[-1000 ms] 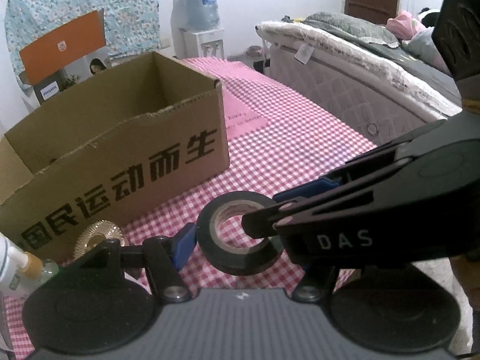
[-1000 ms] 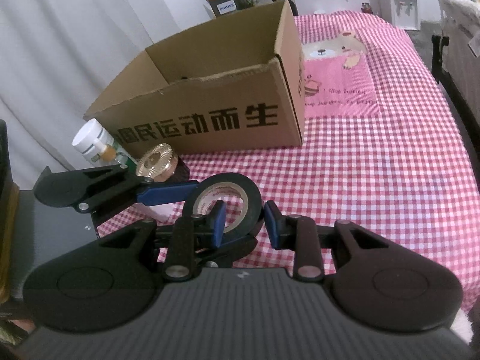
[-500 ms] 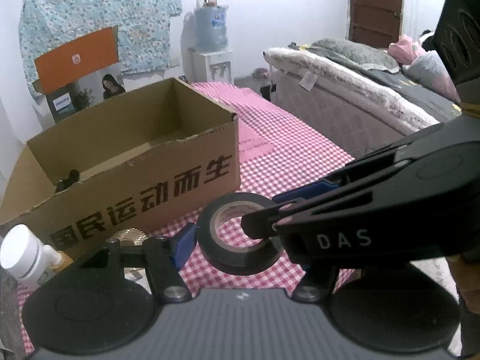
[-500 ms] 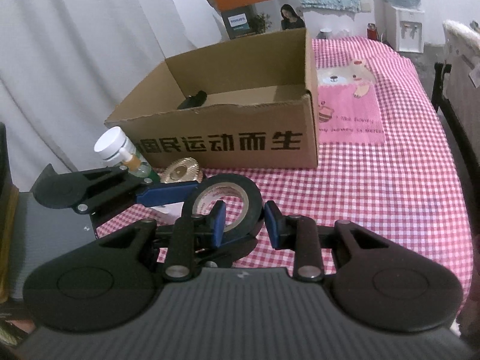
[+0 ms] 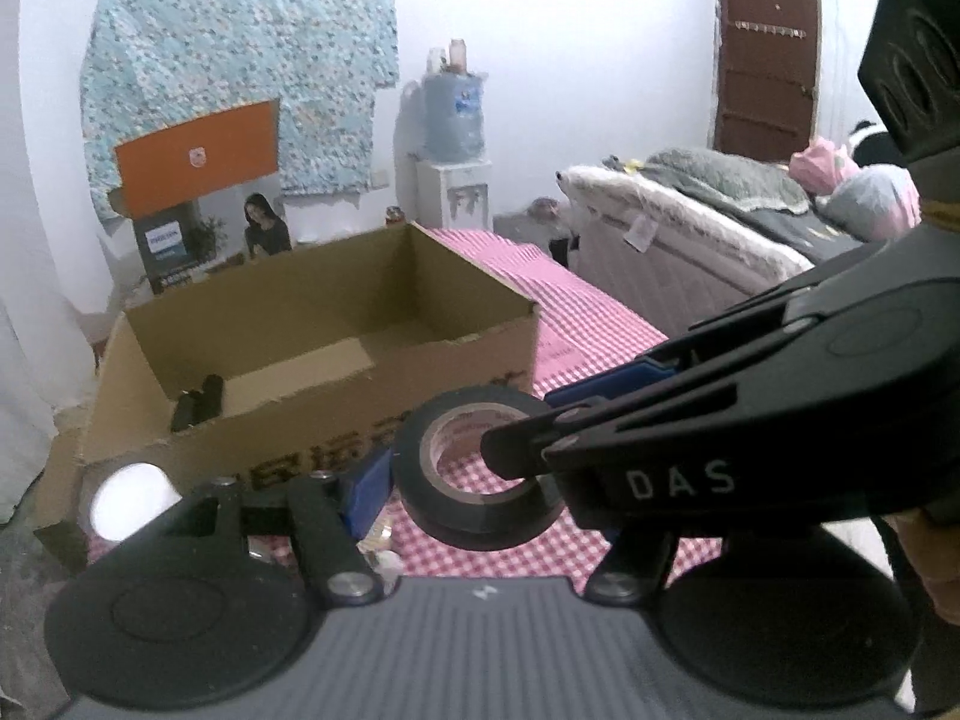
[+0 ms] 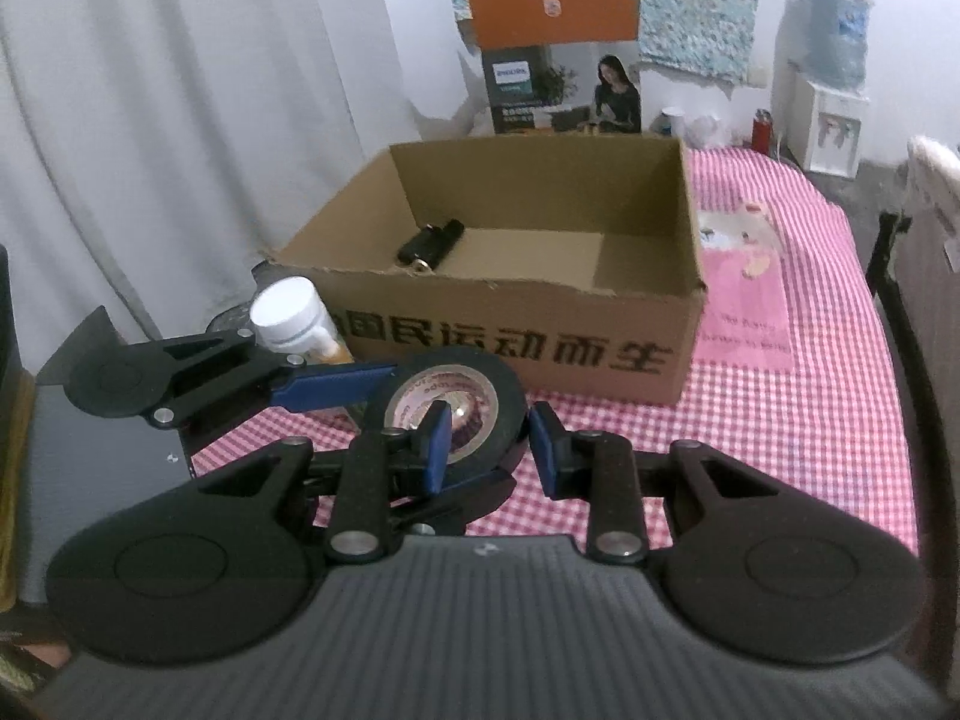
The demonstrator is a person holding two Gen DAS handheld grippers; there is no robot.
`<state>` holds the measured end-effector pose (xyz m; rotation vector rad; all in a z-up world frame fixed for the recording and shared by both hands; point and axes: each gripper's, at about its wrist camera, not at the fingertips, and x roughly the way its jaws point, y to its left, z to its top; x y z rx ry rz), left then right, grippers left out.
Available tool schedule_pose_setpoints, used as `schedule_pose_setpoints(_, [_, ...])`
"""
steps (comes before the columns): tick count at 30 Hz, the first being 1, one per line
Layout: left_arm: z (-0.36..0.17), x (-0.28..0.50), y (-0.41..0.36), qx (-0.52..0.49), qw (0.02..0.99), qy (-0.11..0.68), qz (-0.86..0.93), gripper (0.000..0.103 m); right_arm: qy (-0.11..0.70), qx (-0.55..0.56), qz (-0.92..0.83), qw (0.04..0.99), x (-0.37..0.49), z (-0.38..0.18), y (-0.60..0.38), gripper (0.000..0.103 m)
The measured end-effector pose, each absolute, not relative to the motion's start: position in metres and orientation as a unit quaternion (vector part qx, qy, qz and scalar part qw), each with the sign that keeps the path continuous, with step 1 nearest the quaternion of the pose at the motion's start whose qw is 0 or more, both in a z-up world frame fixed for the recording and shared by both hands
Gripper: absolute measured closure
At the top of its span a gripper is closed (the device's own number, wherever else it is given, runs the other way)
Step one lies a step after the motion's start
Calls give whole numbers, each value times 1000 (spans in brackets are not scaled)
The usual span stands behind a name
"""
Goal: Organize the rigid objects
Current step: 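Carry the tape roll over the cardboard box with the right tool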
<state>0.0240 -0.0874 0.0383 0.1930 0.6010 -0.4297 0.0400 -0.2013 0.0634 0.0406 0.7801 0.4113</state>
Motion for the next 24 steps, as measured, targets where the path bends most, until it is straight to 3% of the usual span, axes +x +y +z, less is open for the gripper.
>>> schedule_pose_setpoints(14, [95, 77, -41, 100, 943, 260, -184, 36, 351, -12, 250, 902, 101, 125, -152, 74])
schedule_pose_setpoints(24, [96, 217, -23, 96, 895, 387, -202, 36, 446, 56, 276, 850, 249, 119, -151, 74])
